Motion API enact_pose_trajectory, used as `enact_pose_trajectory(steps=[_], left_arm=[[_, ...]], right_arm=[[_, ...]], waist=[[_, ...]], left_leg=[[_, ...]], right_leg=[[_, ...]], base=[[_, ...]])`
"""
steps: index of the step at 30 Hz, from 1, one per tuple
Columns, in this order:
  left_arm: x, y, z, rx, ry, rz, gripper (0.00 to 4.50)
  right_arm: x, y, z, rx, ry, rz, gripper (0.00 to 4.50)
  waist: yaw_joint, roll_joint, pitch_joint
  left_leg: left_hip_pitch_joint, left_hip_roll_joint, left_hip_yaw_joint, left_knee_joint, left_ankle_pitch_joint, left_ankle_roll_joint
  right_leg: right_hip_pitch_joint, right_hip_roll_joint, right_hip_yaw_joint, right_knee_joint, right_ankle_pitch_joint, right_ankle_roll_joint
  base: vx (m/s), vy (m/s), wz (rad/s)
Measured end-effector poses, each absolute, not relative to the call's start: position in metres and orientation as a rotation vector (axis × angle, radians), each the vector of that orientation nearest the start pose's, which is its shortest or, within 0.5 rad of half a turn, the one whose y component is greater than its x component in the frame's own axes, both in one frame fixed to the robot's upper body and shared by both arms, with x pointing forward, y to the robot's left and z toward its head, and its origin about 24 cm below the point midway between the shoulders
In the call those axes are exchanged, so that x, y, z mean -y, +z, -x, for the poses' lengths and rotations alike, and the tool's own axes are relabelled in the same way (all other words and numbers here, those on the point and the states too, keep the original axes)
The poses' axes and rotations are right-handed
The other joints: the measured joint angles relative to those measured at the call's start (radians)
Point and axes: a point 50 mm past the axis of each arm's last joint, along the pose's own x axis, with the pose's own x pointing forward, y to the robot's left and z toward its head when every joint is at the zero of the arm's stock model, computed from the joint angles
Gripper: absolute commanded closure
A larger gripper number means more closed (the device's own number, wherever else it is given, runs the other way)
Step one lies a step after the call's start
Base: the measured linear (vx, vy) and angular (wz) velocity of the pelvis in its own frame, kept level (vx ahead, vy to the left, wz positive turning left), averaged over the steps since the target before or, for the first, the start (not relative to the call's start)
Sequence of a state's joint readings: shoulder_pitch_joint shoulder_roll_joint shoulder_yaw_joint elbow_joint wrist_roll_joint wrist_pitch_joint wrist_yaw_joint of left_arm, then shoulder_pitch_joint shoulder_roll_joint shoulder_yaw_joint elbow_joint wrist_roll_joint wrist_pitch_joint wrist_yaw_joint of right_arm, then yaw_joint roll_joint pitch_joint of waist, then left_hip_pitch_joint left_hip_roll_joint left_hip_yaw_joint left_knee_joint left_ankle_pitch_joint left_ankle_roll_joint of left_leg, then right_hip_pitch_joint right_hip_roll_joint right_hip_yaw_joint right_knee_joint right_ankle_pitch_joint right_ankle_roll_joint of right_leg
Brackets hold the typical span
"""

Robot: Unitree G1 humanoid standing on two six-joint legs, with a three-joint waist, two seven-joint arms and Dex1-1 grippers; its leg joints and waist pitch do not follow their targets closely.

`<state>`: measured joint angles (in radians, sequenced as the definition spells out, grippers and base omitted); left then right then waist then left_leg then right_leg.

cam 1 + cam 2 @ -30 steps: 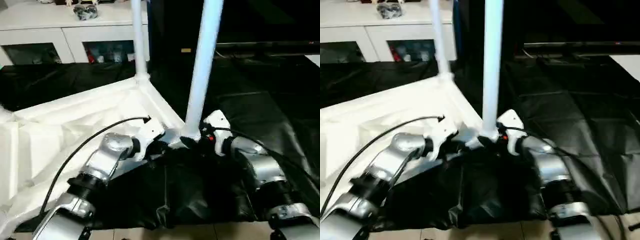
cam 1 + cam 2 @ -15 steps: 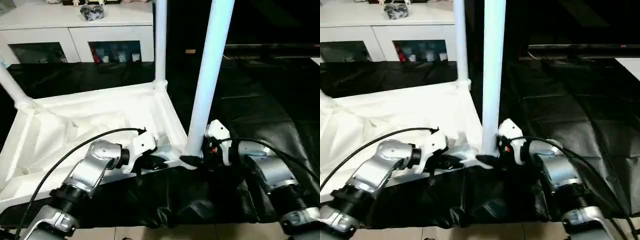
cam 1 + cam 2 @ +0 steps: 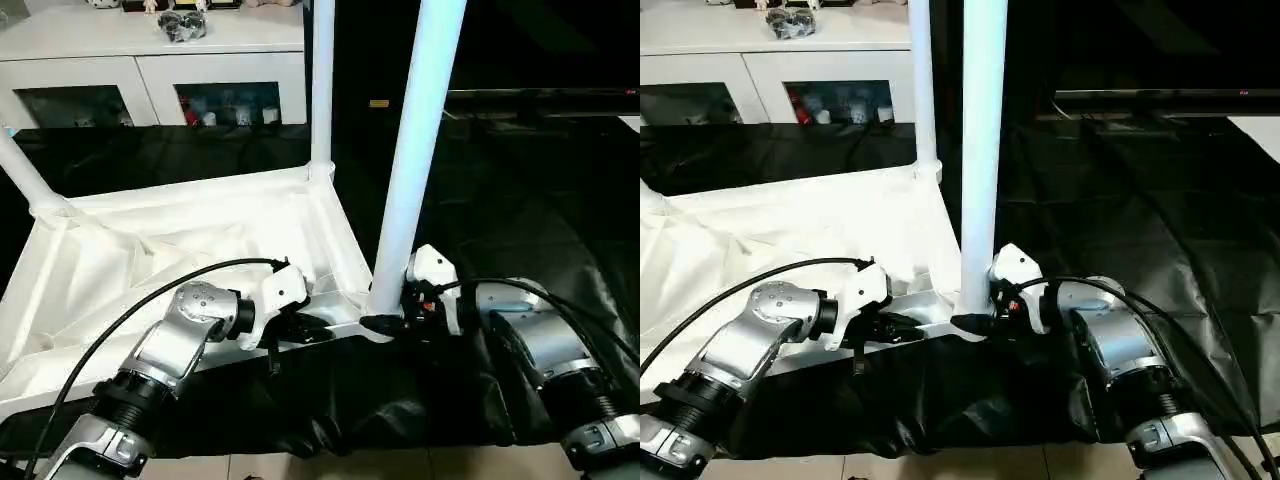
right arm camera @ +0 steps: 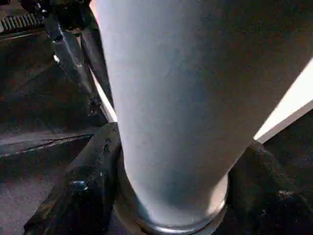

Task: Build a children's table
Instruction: Rotate leg to tighten

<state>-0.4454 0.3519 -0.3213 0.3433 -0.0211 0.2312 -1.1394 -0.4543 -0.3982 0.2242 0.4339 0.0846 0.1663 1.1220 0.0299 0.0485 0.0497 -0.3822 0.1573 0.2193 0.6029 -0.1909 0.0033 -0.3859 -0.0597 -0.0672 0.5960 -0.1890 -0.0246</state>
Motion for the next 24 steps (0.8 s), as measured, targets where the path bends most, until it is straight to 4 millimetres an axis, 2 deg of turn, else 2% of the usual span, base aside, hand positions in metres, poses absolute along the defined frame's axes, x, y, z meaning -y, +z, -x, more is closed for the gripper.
enact_pose_trajectory(steps=[4,8,14,18,19,22,23,24], left_arm=[[-0.107,0.041,-0.298,-0.436,-1.268,-0.331,4.50],[-0.094,0.040,-0.310,-0.439,-1.135,-0.319,4.50],[-0.080,0.038,-0.324,-0.452,-0.993,-0.302,4.50],[-0.079,0.038,-0.325,-0.454,-0.983,-0.296,4.50],[-0.079,0.038,-0.325,-0.455,-0.986,-0.295,4.50],[-0.081,0.039,-0.324,-0.449,-0.999,-0.300,4.50],[-0.082,0.039,-0.324,-0.448,-1.004,-0.302,4.50],[-0.083,0.039,-0.324,-0.447,-1.007,-0.302,4.50]], right_arm=[[0.145,0.040,-0.305,-0.374,1.072,0.231,1.80],[0.133,0.032,-0.320,-0.351,0.810,0.157,1.81],[0.107,0.030,-0.341,-0.355,0.515,0.092,1.82],[0.103,0.029,-0.343,-0.328,0.492,0.091,1.82],[0.103,0.029,-0.343,-0.325,0.493,0.090,1.26],[0.103,0.029,-0.343,-0.322,0.522,0.083,1.05],[0.104,0.029,-0.342,-0.323,0.542,0.079,0.76],[0.105,0.030,-0.342,-0.323,0.550,0.078,0.76]], waist=[[-0.002,-0.003,-0.001],[-0.030,-0.005,0.000],[-0.058,-0.004,0.000],[-0.063,-0.003,0.001],[-0.063,-0.003,0.001],[-0.063,-0.004,0.001],[-0.063,-0.004,0.001],[-0.061,-0.004,0.001]], left_leg=[[0.007,0.000,0.000,0.000,0.000,0.000],[0.011,-0.001,0.000,0.000,0.000,0.000],[0.012,-0.002,-0.003,0.001,0.000,0.000],[0.011,-0.003,-0.006,0.000,0.000,0.000],[0.011,-0.004,-0.006,0.000,0.000,0.000],[0.010,-0.005,-0.006,0.000,0.000,0.000],[0.011,-0.005,-0.006,0.000,0.000,0.000],[0.011,-0.005,-0.006,-0.001,0.000,0.000]], right_leg=[[0.005,0.000,0.000,-0.001,-0.004,0.007],[0.006,-0.002,0.001,-0.003,-0.005,0.008],[0.006,-0.002,-0.002,-0.011,-0.005,0.008],[0.006,-0.002,-0.002,-0.019,-0.005,0.008],[0.006,-0.002,-0.001,-0.019,-0.005,0.008],[0.005,-0.002,-0.001,-0.018,-0.004,0.007],[0.005,-0.002,-0.001,-0.018,-0.004,0.007],[0.005,-0.002,-0.001,-0.018,-0.004,0.006]], base=[[0.000,0.000,0.00],[0.000,0.000,0.00],[0.000,0.000,0.00],[0.000,0.000,0.00],[0.000,0.000,0.00],[0.000,0.000,0.00],[0.000,0.000,0.00],[0.000,0.000,0.00]])
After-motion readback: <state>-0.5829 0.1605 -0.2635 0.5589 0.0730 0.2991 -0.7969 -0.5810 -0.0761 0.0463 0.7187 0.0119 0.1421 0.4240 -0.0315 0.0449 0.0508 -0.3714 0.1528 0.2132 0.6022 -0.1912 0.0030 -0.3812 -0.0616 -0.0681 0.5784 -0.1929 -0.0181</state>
